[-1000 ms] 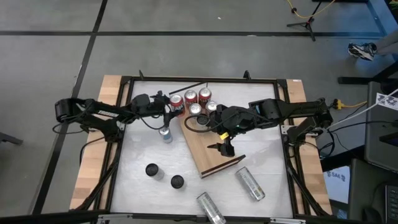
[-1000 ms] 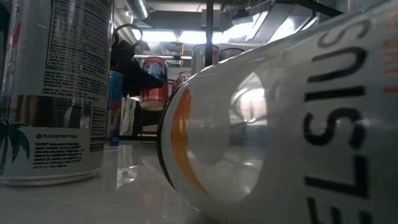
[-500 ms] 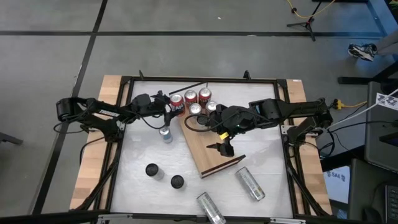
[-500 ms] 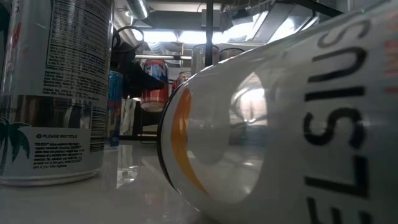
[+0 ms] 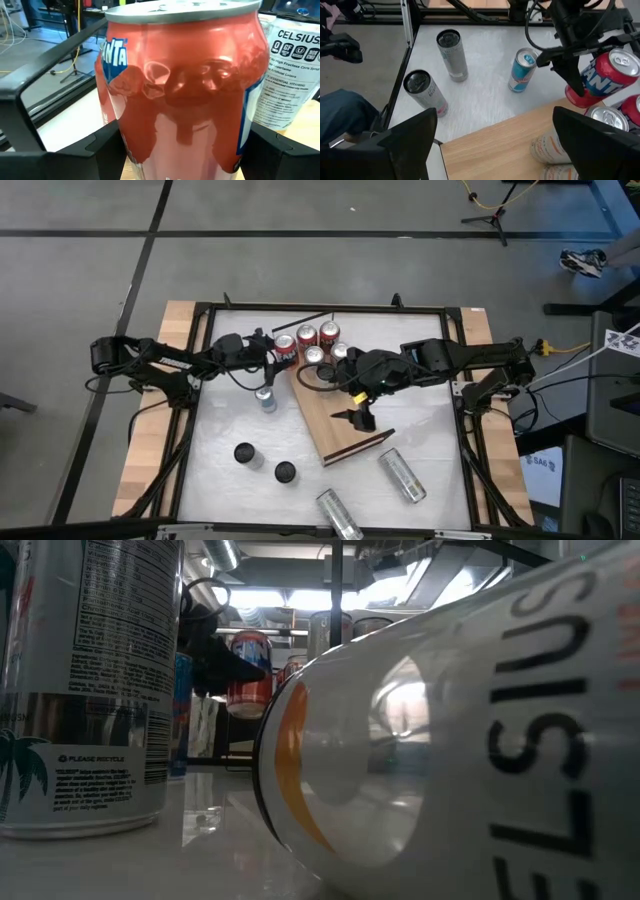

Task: Place canned beverage on shelf
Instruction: Align the orange soda can with the other orange soda can

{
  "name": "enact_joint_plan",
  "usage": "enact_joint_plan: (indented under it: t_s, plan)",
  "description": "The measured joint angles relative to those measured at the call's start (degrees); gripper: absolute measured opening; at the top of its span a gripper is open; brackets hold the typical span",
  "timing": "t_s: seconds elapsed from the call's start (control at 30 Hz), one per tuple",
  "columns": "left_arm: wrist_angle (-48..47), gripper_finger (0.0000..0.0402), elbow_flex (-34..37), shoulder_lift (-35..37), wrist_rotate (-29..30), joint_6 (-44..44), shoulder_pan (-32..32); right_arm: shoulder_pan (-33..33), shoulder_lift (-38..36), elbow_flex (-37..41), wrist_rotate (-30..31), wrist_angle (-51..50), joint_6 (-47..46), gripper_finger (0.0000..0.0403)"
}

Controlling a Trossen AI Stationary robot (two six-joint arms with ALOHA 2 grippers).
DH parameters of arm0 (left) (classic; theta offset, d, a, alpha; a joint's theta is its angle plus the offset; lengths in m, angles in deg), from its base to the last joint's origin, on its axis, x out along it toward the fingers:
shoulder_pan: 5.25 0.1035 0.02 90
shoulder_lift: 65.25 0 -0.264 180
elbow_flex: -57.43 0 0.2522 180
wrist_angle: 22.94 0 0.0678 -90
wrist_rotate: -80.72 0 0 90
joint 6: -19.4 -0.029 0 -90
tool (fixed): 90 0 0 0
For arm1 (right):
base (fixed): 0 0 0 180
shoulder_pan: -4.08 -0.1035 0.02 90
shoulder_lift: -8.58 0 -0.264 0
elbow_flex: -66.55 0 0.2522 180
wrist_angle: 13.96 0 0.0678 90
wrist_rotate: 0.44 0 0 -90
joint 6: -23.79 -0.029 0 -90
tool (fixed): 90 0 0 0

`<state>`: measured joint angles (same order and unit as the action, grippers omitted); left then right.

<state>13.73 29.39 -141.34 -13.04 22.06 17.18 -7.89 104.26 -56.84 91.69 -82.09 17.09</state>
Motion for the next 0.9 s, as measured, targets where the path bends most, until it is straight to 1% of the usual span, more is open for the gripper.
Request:
enact_joint_plan:
  t_s: [0.27,0.4,0.5,0.63,0.77,0.9]
  plan:
    - [-0.73,0.0285,0.16,-0.09,0.38,4.14,-1.69,0.0,0.0,0.0,0.0,0.92,0.0,0.0392]
    - [-2.77,0.0285,0.61,-0.48,0.27,3.64,-3.7,-0.01,0.0,0.0,0.0,0.86,0.0,0.0392]
    - [-0.46,0.0285,0.3,-0.19,3.21,3.19,-5.0,0.0,0.0,0.0,0.0,0.83,0.0,0.0392]
    - [-0.58,0.0285,0.35,-0.26,7.56,2.25,-5.11,-0.02,0.0,0.0,0.0,0.74,0.0,0.0392]
    - [-0.02,0.0285,0.33,-0.22,9.32,2.17,-5.13,0.0,0.0,0.0,0.0,0.74,0.0,0.0392]
    - [0.01,0.0285,0.33,-0.2,10.94,-0.21,-5.13,0.0,0.0,0.0,0.0,0.74,0.0,0.0392]
